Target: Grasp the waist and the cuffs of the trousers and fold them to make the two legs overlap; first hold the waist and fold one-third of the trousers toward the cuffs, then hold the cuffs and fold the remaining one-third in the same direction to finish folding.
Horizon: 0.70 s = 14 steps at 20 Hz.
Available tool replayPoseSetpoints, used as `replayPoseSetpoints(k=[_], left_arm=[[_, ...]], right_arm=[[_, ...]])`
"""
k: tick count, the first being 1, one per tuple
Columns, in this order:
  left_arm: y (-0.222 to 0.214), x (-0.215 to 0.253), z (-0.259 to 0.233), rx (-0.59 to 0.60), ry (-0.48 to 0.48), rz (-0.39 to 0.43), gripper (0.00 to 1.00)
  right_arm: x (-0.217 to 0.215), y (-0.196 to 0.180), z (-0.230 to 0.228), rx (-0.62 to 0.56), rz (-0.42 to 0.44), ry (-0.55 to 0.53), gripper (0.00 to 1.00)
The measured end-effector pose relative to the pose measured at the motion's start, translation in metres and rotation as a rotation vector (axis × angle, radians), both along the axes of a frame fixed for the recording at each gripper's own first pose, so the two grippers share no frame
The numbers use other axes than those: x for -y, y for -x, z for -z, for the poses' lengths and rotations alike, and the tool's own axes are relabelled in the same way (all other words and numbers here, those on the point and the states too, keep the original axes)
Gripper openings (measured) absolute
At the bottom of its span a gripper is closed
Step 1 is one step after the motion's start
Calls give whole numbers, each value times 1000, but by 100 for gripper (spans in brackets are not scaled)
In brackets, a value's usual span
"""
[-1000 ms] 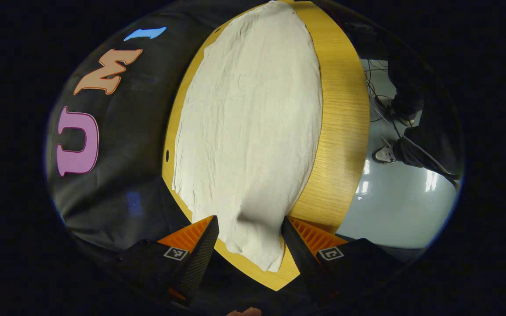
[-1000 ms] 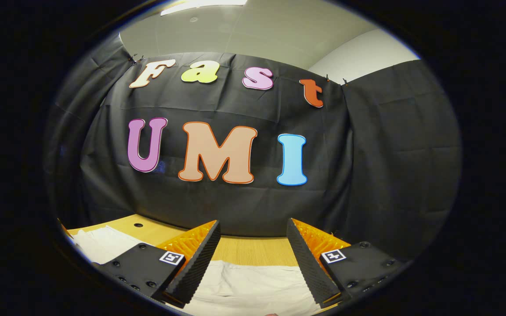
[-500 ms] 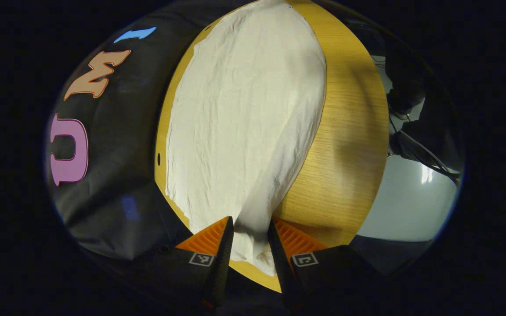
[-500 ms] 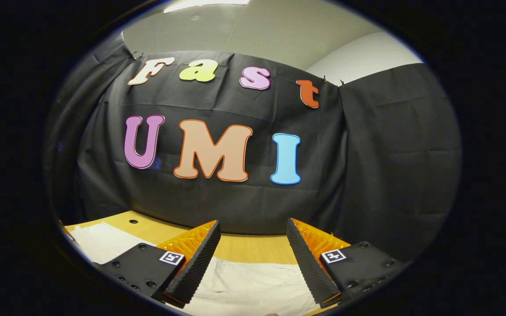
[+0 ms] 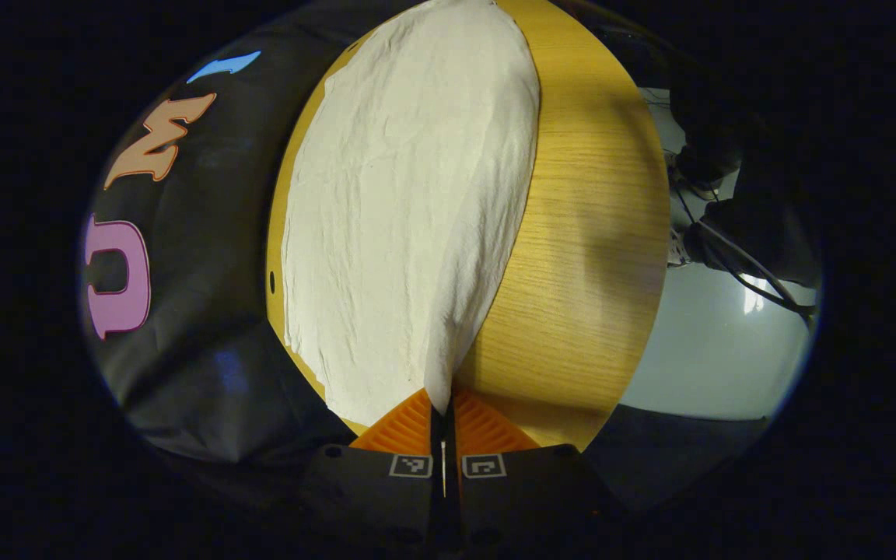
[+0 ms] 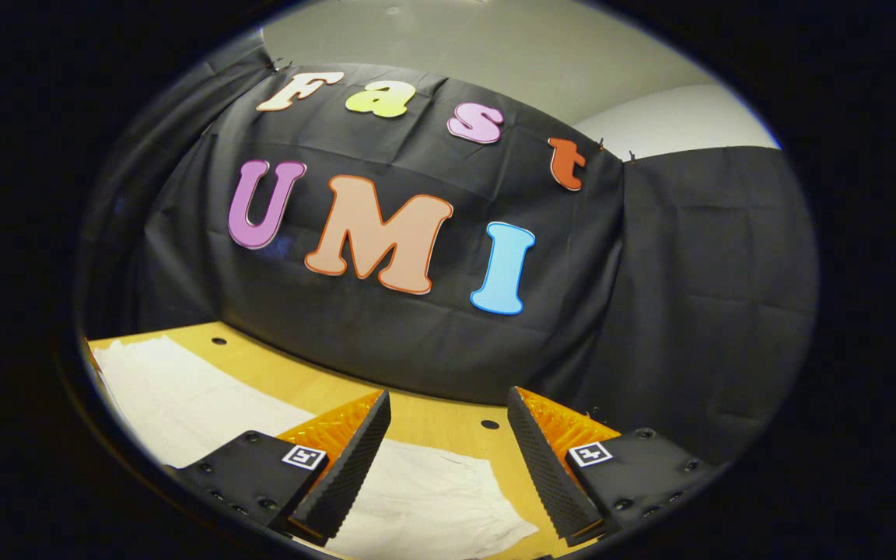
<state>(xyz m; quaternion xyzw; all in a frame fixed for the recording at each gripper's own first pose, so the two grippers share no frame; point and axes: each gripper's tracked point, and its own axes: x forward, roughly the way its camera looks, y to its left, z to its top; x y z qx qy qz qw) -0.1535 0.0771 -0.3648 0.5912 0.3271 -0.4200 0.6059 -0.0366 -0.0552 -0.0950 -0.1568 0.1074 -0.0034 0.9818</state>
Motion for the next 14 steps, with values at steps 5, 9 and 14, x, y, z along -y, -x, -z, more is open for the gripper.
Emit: replayPoseSetpoints(k=[5,9,14], left_arm=[[0,-1,-1,-2,-5,-18,0],[0,-2,1,1,-2,-32,0],[-1,-2,1,16,-1,-33,0]], right_arm=[[14,16,27,-89,-81,152,97],[25,32,52,-158,-162,272,97],[48,57,91,-263,-271,459,97]])
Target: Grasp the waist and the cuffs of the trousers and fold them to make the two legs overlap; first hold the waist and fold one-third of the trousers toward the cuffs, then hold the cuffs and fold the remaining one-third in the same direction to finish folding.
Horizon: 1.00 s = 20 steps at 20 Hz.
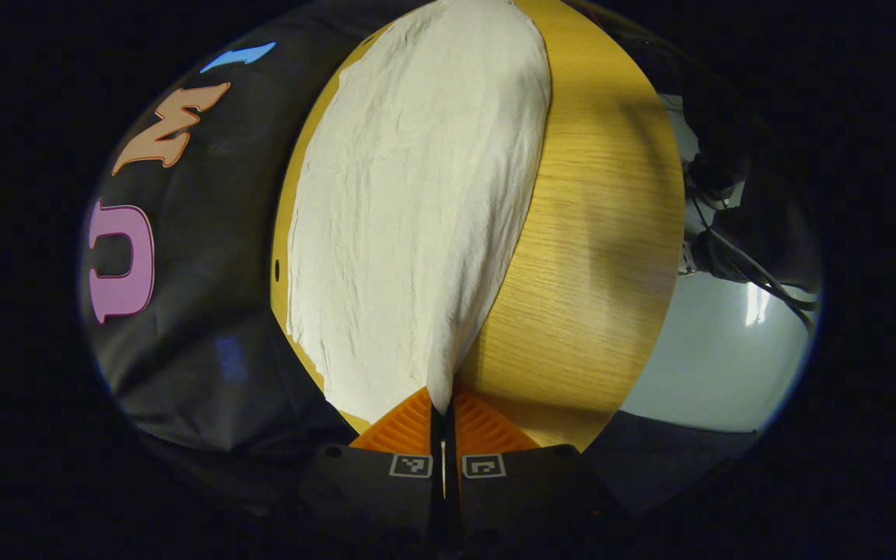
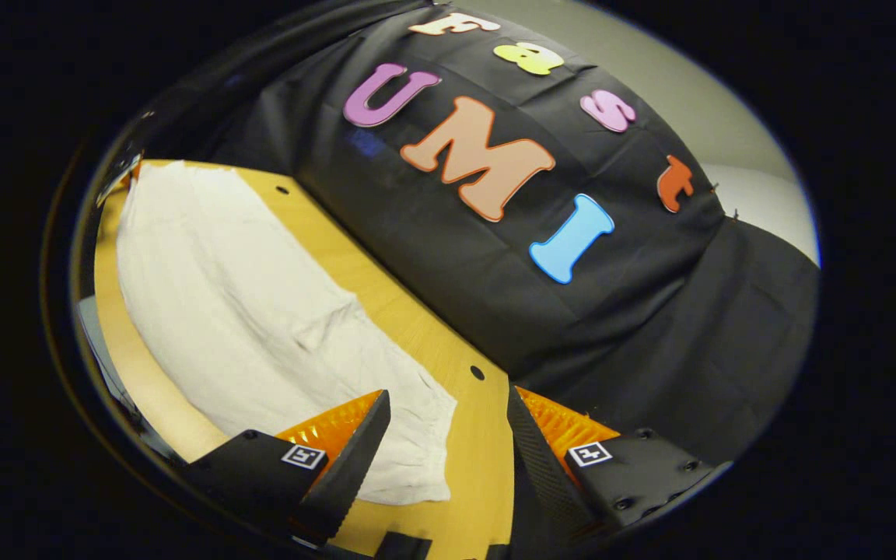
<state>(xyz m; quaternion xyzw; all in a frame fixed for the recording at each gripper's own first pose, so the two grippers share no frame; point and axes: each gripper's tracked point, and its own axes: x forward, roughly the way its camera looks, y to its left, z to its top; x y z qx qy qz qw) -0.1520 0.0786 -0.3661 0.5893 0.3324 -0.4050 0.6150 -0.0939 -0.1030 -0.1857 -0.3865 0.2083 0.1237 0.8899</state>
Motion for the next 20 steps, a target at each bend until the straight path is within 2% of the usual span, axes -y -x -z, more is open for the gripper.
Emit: replayPoseSetpoints(k=[12,13,17,18,20], left_arm=[[-2,0,3,28,-15,-14,0],[-1,1,2,30,-16,-14,0],[0,0,2,34,-24,-10,0],[-1,1,2,34,-25,-10,0],[-1,1,3,35,-28,-14,0]], right_arm=[[40,61,105,-265,-226,338,97],[42,63,111,-284,-241,358,99],[53,73,134,-344,-288,414,98],[55,74,140,-361,-293,425,100],[54,75,149,-380,-315,442,98]])
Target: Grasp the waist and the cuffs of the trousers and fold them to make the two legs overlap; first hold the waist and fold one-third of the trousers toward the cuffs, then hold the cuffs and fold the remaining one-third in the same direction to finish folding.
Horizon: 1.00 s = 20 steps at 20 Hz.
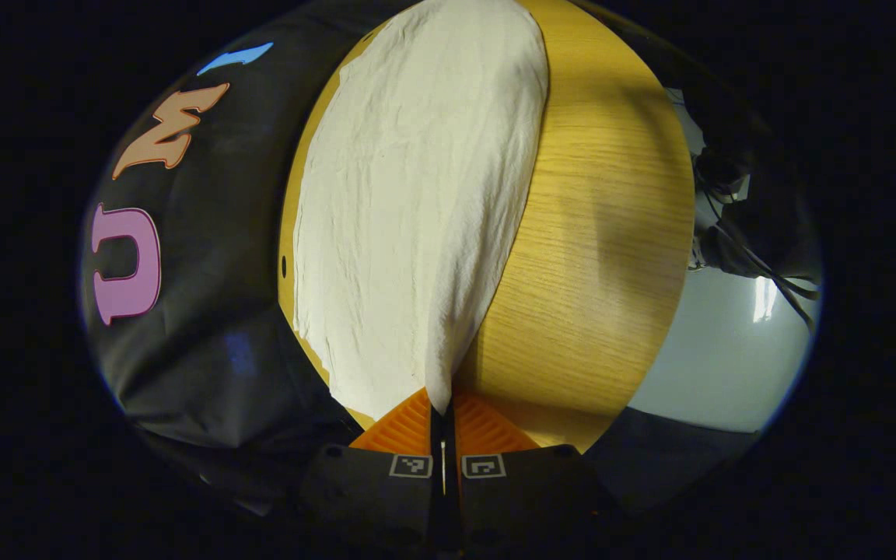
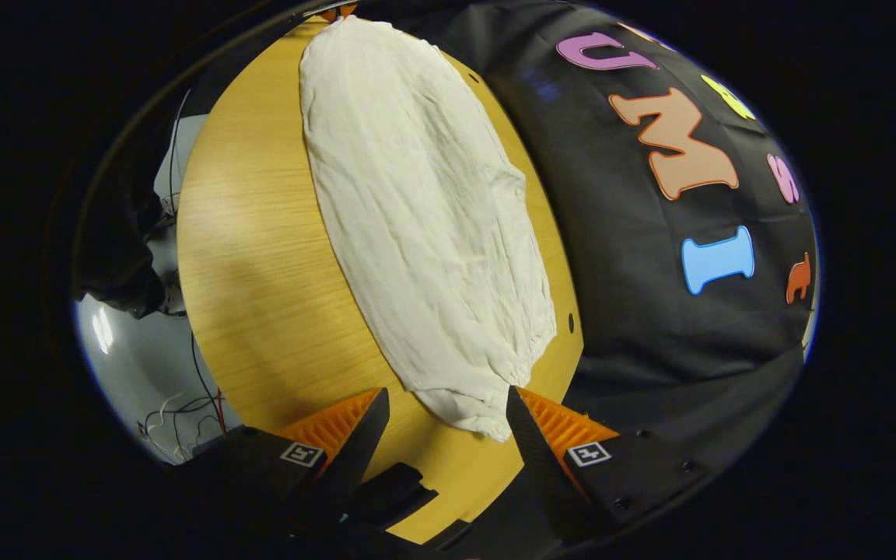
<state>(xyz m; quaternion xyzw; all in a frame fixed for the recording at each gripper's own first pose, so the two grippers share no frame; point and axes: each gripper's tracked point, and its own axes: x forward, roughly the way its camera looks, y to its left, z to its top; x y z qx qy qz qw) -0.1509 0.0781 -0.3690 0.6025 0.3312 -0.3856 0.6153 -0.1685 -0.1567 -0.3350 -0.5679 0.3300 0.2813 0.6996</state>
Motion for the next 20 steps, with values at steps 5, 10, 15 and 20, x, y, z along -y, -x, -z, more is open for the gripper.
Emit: replayPoseSetpoints(k=[5,10,15,20], left_arm=[[0,-1,0,5,-5,-7,0],[0,-2,1,8,-13,-8,0],[0,-2,1,14,-21,-20,0],[0,-2,0,13,-22,-37,0]], right_arm=[[-1,-10,9,-5,-25,14,95],[-3,-26,21,-15,-47,19,89],[-1,-39,31,-6,-56,44,68],[0,-35,47,-67,-67,60,16]])
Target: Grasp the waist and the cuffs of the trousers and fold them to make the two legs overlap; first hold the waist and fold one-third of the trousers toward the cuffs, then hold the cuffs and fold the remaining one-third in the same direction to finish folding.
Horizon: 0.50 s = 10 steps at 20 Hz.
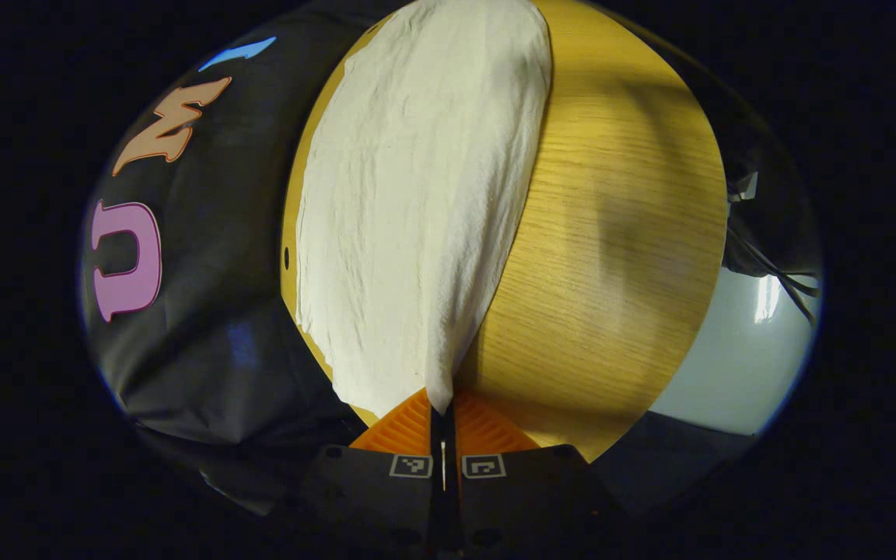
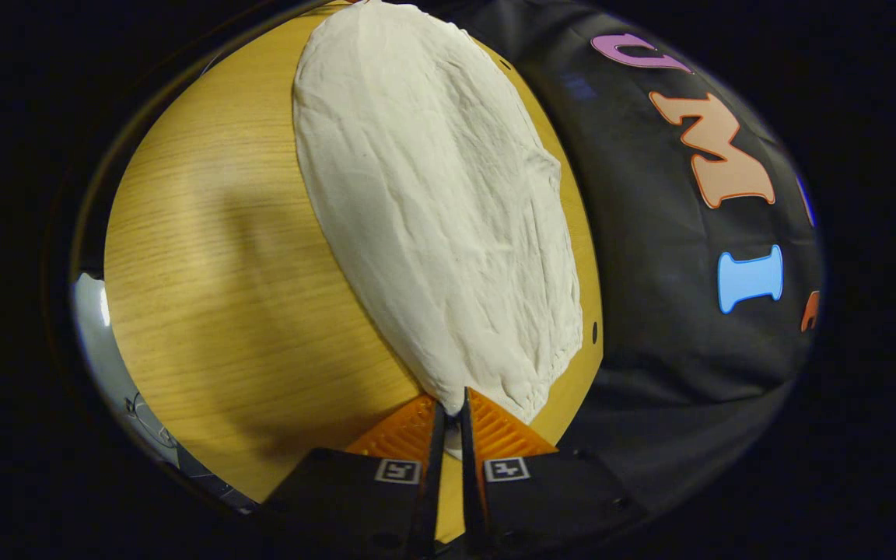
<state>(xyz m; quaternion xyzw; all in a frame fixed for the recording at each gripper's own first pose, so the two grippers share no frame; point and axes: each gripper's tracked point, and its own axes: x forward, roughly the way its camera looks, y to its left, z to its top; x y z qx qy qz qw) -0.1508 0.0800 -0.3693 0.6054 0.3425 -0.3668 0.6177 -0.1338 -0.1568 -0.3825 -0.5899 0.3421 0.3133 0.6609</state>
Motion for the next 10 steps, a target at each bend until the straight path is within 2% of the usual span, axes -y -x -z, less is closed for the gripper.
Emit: replayPoseSetpoints(k=[3,4,10], left_arm=[[0,-2,1,-23,15,-66,0],[1,-2,-1,-32,22,-99,0],[-26,1,-39,88,47,-217,0]], right_arm=[[2,-3,-4,-3,27,-21,8],[2,-2,-5,-4,37,-34,8],[1,-27,-44,95,64,-118,8]])
